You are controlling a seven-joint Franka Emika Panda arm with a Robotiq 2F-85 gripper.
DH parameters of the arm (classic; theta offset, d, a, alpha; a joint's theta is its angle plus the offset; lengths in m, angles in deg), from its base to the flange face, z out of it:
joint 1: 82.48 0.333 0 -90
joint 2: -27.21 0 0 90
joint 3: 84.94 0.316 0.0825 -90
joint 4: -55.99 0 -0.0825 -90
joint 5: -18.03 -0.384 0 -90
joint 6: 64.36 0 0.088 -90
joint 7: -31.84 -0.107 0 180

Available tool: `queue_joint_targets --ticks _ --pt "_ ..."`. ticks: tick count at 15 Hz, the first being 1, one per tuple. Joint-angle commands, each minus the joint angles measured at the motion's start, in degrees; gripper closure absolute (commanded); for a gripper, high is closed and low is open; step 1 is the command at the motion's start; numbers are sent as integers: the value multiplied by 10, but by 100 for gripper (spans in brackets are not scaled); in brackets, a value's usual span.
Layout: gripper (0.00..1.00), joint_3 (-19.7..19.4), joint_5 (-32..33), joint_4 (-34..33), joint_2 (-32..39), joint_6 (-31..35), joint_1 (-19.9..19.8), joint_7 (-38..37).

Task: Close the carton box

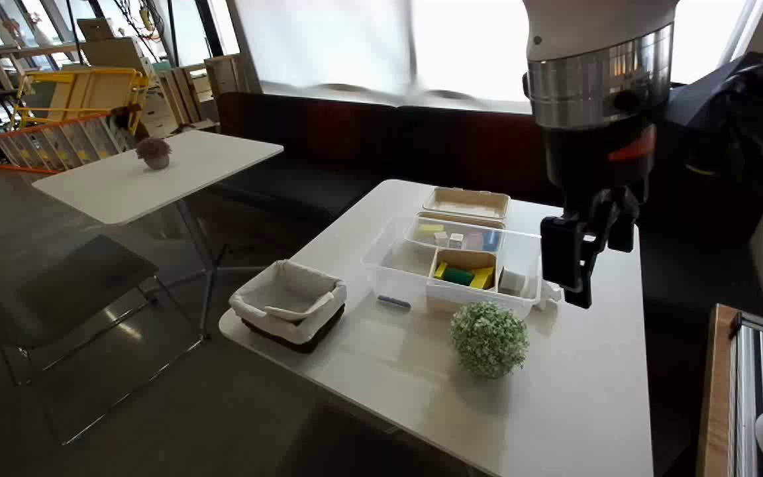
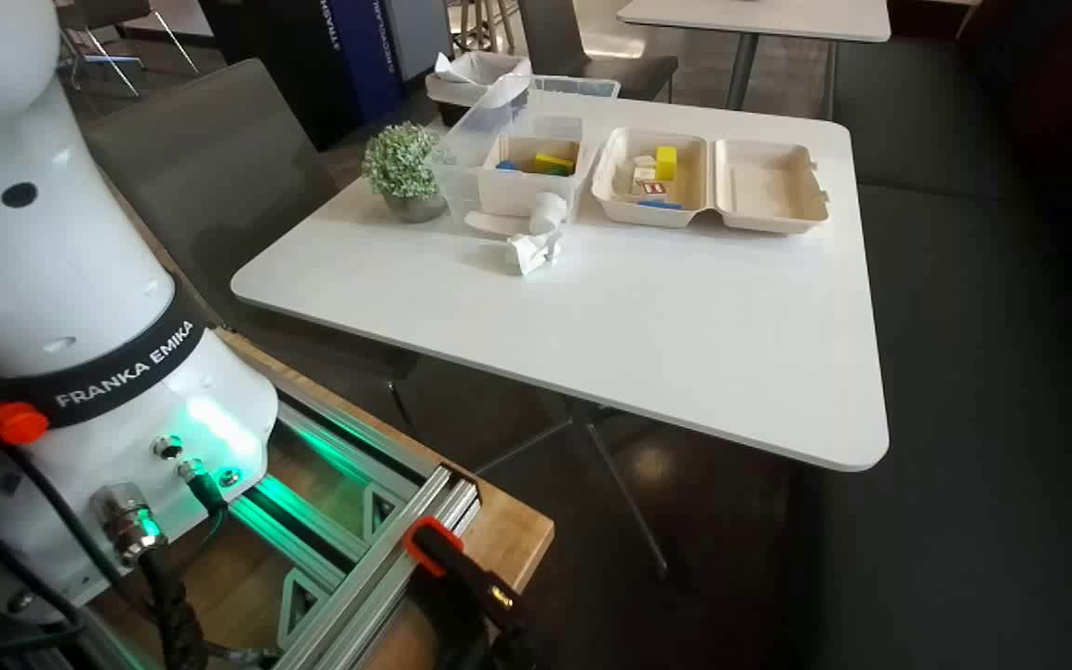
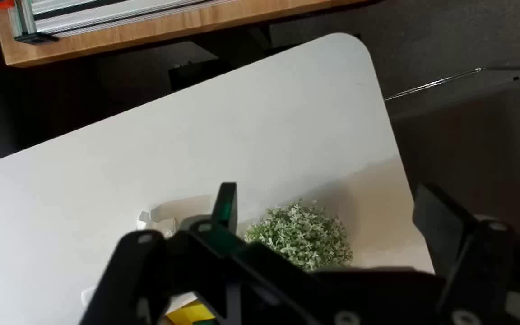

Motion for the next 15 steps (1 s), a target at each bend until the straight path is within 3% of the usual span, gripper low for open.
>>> queue_joint_targets --ticks 1,9,15 --pt "0 -7 4 -1 1 -1 8 -3" --pt "0 -7 4 -1 1 -1 8 -3" --pt "0 -66 -25 -36 84 118 -35 -4"
